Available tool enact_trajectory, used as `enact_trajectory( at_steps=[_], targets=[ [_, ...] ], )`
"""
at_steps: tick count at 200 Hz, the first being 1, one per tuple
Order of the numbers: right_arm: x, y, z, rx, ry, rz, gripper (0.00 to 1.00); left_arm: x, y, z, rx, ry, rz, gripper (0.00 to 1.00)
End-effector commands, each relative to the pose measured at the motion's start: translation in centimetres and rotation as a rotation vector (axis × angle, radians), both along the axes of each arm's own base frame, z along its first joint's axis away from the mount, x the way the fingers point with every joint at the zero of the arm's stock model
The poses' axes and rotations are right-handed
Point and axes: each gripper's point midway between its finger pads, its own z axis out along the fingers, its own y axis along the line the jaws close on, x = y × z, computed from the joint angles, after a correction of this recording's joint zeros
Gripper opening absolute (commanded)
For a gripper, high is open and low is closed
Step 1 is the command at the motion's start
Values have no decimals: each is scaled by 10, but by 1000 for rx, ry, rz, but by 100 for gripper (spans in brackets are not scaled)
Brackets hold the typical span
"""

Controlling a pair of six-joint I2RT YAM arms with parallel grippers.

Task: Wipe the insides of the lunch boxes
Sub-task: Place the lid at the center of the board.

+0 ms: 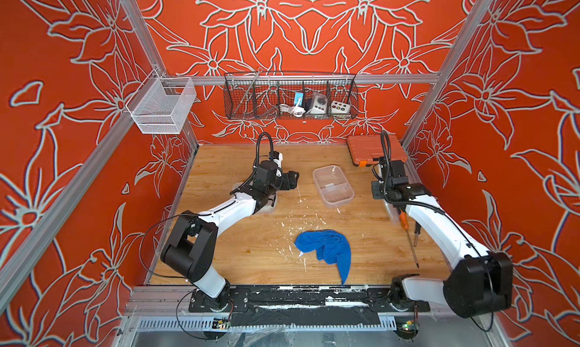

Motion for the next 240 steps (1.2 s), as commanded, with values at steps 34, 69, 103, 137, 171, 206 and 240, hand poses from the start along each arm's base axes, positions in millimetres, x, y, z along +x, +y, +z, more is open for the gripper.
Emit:
enact_trajectory(
  at_steps=[34,69,103,137,171,206,240],
  targets=[
    [-9,-6,-37,-9,37,-19,0,-5,-3,-18,6,43,-15,82],
    [-18,14,-65,128,41,18,0,-5,-2,-20,10,44,-9,82],
    [-21,19,-76,143,86,38,0,-5,-1,-21,13,44,-3,82],
    [-25,24,-81,180,114,33,3,-5,0,-23,16,48,-1,82],
    [-32,28,-81,216,111,36,35,-6,1,-24,23,54,1,82],
    [-43,29,-63,259,92,15,57,-7,3,-27,31,63,6,82],
    [-74,56,-23,442,90,54,57,-5,4,-29,41,72,15,82]
  ],
)
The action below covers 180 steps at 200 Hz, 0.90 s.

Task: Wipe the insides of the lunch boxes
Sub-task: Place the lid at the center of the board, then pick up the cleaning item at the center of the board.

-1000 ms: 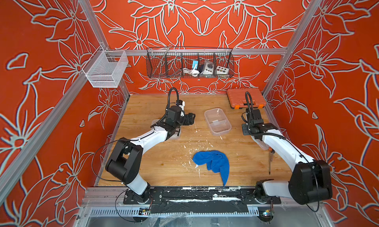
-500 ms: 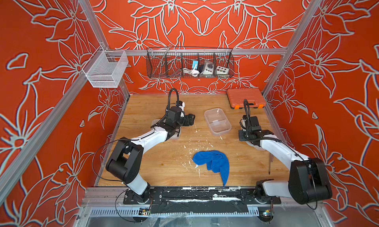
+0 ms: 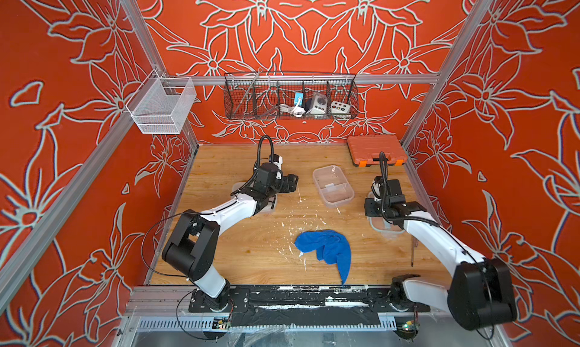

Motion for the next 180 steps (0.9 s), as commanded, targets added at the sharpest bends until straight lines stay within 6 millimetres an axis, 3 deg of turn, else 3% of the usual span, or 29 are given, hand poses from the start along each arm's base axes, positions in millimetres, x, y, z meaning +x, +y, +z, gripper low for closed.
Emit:
enact_trajectory(
  at_steps=[1,20,39,66,104,180],
  targets=[
    [-28,23,25,155,36,23,57,-1,0,-13,21,35,7,82],
    [-64,54,35,219,95,122,56,1,-2,-17,32,54,-1,82],
    [-102,82,32,228,134,223,56,3,-5,-20,34,67,-11,82],
    [-131,95,13,256,172,265,57,3,-5,-24,39,74,-10,82],
    [-137,115,-8,236,205,323,59,2,-3,-27,50,77,-8,82],
    [-125,156,-21,145,222,404,66,3,-1,-33,64,86,-5,82]
  ],
)
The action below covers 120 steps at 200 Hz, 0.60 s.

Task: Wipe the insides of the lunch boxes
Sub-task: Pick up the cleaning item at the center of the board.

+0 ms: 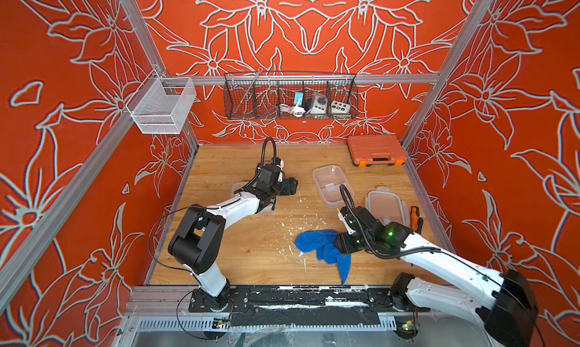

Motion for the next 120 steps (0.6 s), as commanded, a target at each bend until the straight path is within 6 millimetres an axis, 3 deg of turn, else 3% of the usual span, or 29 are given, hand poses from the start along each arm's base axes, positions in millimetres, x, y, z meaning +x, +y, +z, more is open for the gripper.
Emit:
enact_trajectory(
  at_steps=[1,58,90,120],
  targets=[
    [15,17,6,-3,-44,-3,66,2,-2,-3,14,7,-2,82],
    [25,33,-19,-110,-4,35,69,3,2,-1,33,-4,9,82],
    [27,31,-47,-207,48,45,69,3,3,-2,36,-2,15,82],
    [28,34,-71,-227,81,39,57,3,5,-1,42,-6,21,82]
  ],
)
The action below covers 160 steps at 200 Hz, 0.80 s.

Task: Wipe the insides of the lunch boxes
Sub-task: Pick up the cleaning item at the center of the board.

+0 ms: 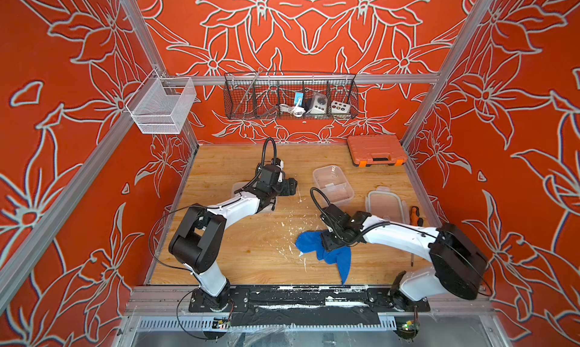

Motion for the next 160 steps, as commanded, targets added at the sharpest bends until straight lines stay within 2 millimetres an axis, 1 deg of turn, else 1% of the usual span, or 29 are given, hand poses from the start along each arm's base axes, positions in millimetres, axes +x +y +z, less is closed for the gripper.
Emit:
enact_trajectory(
  at_steps=[1,18,30,35,44,51,57,69,82,90,117,124,139,149,160],
  targets=[
    [6,5,-10,-10,-8,-6,56,2,0,4,16,-7,6,82],
    [3,3,-22,-41,8,-3,42,3,1,4,19,-7,7,82],
    [2,0,-28,-61,13,-5,28,3,1,4,21,-9,11,82],
    [1,-1,-30,-64,10,-7,20,4,1,4,23,-10,11,82],
    [2,-2,-29,-54,0,-12,8,4,2,4,24,-11,13,82],
    [3,-1,-25,-36,-18,-13,0,5,2,5,23,-13,13,82],
    [4,-1,-20,-23,-34,-17,0,5,2,6,24,-14,14,82],
    [8,0,-1,7,-83,-17,0,8,0,8,24,-20,11,82],
    [13,-3,29,30,-149,-12,0,12,-4,13,22,-27,-1,82],
    [16,-6,51,47,-198,-10,0,15,-6,17,22,-36,-10,82],
    [28,-25,127,85,-372,-22,0,30,-21,32,43,-75,-65,82],
    [30,-31,144,95,-405,-27,0,33,-27,36,51,-88,-88,82],
    [34,-41,175,112,-462,-31,0,38,-44,45,76,-116,-146,82],
    [39,-50,188,104,-491,-43,0,42,-58,48,105,-135,-185,82],
    [47,-60,199,90,-519,-58,0,46,-75,47,146,-147,-232,82]
  ],
)
